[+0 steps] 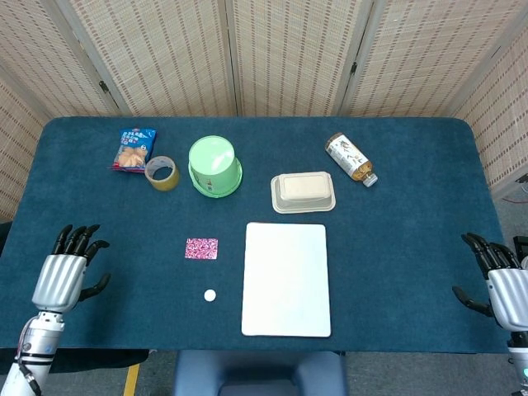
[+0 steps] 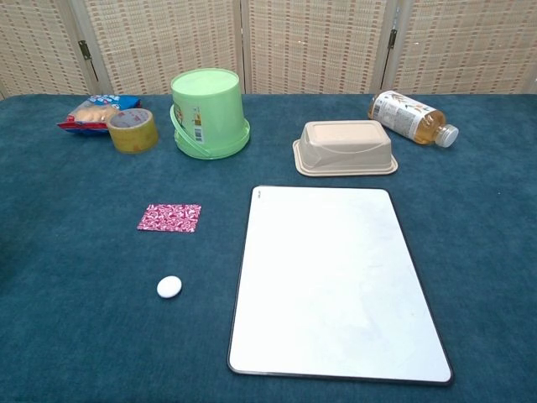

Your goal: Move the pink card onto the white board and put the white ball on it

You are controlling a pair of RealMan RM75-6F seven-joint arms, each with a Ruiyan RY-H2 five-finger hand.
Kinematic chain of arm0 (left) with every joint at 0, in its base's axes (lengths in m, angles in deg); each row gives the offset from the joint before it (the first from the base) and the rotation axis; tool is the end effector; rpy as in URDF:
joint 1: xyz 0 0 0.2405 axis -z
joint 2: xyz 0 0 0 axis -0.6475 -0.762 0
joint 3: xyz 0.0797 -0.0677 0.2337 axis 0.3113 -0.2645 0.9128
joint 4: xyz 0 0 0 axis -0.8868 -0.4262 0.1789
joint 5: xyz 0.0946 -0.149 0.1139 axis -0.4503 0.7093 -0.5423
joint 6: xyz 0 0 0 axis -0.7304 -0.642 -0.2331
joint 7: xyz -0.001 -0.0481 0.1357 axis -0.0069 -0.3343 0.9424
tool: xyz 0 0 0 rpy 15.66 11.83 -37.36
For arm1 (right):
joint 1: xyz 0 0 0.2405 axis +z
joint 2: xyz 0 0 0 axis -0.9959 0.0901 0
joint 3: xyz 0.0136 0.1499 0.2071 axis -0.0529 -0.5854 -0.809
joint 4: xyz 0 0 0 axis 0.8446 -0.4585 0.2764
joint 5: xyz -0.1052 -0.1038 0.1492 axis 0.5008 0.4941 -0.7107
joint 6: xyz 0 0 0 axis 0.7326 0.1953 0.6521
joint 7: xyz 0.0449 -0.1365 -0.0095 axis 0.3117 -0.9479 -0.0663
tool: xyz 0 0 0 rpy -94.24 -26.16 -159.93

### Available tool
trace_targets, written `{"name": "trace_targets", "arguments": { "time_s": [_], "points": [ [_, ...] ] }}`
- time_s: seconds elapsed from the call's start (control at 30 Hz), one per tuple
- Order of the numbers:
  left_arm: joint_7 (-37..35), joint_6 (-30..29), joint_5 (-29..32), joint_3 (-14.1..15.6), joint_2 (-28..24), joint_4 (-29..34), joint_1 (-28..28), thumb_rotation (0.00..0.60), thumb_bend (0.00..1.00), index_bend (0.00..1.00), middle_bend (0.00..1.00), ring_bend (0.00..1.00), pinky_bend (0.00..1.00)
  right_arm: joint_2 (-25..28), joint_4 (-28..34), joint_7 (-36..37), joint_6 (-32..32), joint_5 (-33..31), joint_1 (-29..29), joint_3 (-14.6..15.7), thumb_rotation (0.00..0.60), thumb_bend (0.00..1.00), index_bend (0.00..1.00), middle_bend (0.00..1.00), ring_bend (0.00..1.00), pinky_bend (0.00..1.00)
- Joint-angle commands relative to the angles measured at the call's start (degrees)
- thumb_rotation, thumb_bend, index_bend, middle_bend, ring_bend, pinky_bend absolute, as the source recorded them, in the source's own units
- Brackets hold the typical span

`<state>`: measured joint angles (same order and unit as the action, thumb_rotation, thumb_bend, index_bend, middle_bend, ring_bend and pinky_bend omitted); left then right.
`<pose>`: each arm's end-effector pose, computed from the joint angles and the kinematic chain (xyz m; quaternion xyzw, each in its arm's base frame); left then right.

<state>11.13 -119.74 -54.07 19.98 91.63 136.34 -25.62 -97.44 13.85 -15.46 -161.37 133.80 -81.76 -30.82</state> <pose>-0.2422 0.2331 0.1205 -0.6588 -0.3310 -0.3793 0.5591 -0.3230 -0.1717 0.1810 0.5927 -0.3844 0.4046 0.5807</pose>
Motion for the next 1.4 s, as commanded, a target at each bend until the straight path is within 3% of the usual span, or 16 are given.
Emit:
{"name": "trace_targets", "arguments": {
  "time_s": [0.03,0.37,0.73,1.07,1.4],
  "points": [
    [-0.1,3.9,0.4,-1.1,0.4,0.2,3.1,0.600,0.36,0.32,0.15,0.13,0.00,0.1,0.1,0.0,-0.1,0.0,-0.1,0.1,0.600,0.25,0.10,0.15,0.20,0.16],
    [0.8,17.6,8.3,-5.1,4.4,-1.2,13.5,0.600,0.36,0.30,0.15,0.10,0.00,0.1,0.0,0.1,-0.6,0.0,-0.5,0.2,0.600,0.25,0.10,0.15,0.20,0.16],
    [11.8,28.5,22.7,-6.3,12.2,-6.0,25.2,0.600,0.35,0.28,0.12,0.05,0.00,0.0,-0.6,0.9,-0.8,-0.5,-1.0,0.4,0.600,0.25,0.10,0.15,0.20,0.16],
    [18.5,29.4,35.3,-4.0,18.6,-12.5,31.1,0.600,0.35,0.25,0.10,0.03,0.00,-0.1,-1.4,1.7,-1.0,-1.1,-1.6,0.4,0.600,0.25,0.10,0.15,0.20,0.16],
    [19.2,27.5,38.3,-2.3,22.1,-16.4,33.1,0.600,0.35,0.26,0.10,0.03,0.00,-0.4,-2.1,2.4,-0.8,-1.2,-1.7,0.4,0.600,0.24,0.10,0.15,0.20,0.16]
  ]
}}
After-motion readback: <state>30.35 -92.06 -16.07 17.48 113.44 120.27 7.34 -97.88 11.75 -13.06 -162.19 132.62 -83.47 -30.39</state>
